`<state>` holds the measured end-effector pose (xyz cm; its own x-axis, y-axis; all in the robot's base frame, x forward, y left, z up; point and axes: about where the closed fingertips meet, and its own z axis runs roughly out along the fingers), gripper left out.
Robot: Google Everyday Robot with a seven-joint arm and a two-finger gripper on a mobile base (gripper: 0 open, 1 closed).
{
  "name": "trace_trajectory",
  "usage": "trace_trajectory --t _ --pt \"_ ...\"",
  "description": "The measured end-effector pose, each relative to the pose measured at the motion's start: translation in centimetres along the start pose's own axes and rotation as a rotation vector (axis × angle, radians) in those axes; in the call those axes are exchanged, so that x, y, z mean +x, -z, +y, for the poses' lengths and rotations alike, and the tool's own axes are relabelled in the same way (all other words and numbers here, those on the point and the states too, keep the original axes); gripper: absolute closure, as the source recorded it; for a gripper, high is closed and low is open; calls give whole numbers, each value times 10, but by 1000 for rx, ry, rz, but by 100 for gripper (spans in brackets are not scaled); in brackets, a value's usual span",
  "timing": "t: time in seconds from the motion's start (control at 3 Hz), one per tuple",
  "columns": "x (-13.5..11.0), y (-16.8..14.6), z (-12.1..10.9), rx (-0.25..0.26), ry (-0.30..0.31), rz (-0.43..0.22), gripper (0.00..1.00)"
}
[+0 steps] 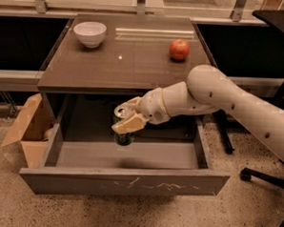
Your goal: Place green can into top drawer
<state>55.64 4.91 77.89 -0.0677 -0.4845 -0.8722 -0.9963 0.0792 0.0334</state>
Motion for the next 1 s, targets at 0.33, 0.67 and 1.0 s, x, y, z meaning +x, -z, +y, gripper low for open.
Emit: trace_trajectory --t 0.33,0.67,1.0 --pt "30 -12 5 3 15 19 100" --pt "69 -24 3 8 1 2 98" --pt "97 -31 -5 19 -13 -3 68"
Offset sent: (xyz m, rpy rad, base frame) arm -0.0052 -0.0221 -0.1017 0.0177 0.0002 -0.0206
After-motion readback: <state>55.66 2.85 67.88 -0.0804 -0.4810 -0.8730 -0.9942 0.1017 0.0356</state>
